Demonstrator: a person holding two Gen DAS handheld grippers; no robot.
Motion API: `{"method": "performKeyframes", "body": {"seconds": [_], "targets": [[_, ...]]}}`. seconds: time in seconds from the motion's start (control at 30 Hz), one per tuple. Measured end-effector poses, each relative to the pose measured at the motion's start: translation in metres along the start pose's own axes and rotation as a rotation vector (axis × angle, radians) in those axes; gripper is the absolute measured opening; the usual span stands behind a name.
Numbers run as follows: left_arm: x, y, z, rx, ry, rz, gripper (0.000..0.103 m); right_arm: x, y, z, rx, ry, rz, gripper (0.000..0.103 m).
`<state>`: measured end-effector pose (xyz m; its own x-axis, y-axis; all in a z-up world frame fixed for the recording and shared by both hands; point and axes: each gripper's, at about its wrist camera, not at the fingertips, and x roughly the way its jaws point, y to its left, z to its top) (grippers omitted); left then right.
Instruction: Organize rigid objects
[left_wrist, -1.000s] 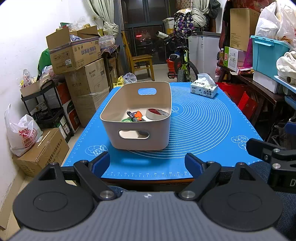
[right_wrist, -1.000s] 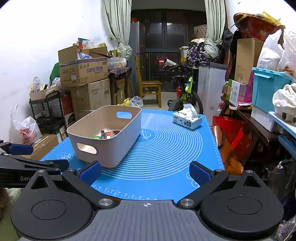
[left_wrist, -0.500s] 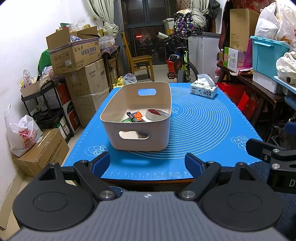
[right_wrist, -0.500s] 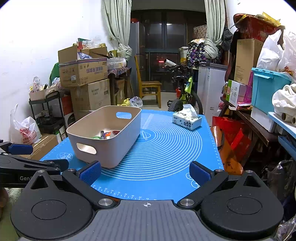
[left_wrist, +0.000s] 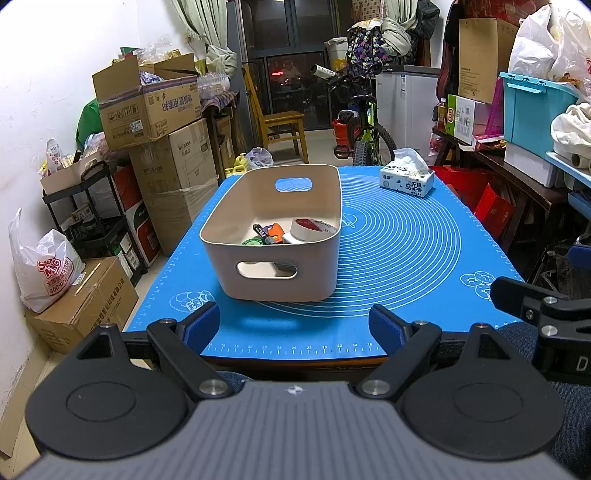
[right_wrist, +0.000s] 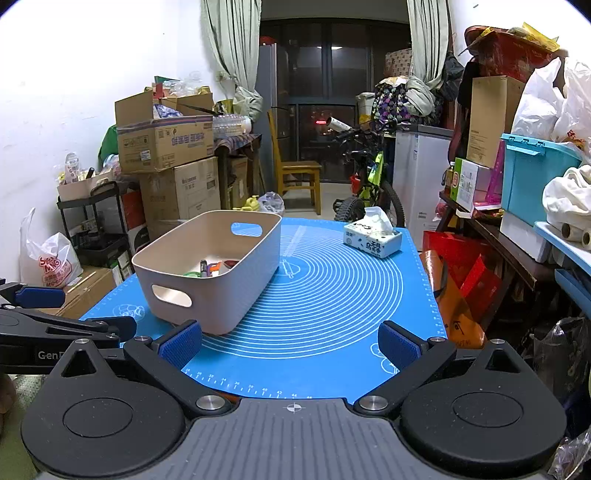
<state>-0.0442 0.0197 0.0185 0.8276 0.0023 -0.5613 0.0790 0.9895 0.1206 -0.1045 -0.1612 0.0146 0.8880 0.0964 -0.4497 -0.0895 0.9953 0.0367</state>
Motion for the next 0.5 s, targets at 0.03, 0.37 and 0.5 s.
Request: {"method": "performKeyframes", "body": {"seconds": [0.03,0.37,0.5], "targets": [[0.0000,-0.0001,-0.0001,0.000,-0.001,0.000,0.088,0.0000,0.0000,0.0000,0.000,0.000,0.000,0.101],[-0.0017,-0.0027,0.0022,-0.001,-0.007,-0.001,0.088,0.0001,-0.0001,-0.0001,0.000,0.000,0.000,0.101],[-0.0029,-0.0044,0.0051,-0.002,-0.007,-0.002,0.088,0.0001,-0.0004,-0.0001,0.000,0.000,0.000,0.101]]}}
